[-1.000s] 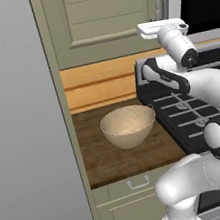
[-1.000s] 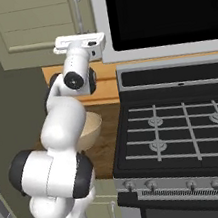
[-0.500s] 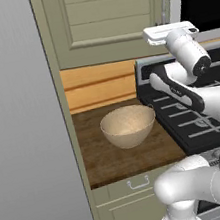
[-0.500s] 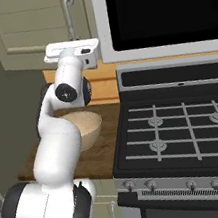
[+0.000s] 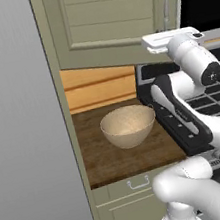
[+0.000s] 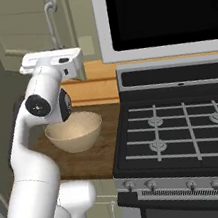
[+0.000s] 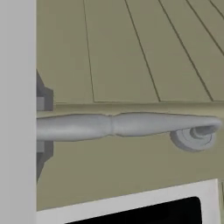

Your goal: Open the cabinet, pick up the bread from the cabinet and place it in the basket. Then move the basket to the dining counter.

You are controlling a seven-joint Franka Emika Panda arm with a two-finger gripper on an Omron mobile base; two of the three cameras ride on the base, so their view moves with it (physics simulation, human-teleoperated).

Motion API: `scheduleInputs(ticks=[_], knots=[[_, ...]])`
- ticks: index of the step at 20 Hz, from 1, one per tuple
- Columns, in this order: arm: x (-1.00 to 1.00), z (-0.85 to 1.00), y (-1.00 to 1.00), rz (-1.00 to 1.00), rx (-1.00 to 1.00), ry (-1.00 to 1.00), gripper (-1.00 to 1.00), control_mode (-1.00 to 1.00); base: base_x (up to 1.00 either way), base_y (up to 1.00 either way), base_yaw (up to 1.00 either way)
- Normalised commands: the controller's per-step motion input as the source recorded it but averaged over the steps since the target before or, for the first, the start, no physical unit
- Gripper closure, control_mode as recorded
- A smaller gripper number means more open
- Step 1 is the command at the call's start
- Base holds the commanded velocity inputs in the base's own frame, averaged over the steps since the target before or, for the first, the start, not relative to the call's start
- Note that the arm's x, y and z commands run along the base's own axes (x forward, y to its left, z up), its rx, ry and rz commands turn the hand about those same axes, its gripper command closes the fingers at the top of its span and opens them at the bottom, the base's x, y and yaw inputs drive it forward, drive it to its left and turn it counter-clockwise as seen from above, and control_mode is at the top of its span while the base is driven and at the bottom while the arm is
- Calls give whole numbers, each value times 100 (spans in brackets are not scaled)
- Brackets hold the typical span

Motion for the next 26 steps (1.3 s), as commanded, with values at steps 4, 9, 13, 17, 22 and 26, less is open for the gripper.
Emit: scheduleInputs(ticks=[4, 9, 13, 17, 22, 26], knots=[[-88, 11, 73, 0, -1, 5, 100, -100, 0, 0, 0], [-92, 10, 72, 0, -1, 3, 100, -100, 0, 0, 0], [-89, 10, 75, 2, -1, 3, 100, -100, 0, 0, 0], [-64, 18, 64, 2, 0, 5, 100, -100, 0, 0, 0], [-27, 25, 30, 0, 0, 5, 100, -100, 0, 0, 0], [-33, 18, 30, 0, 0, 4, -100, -100, 0, 0, 0]])
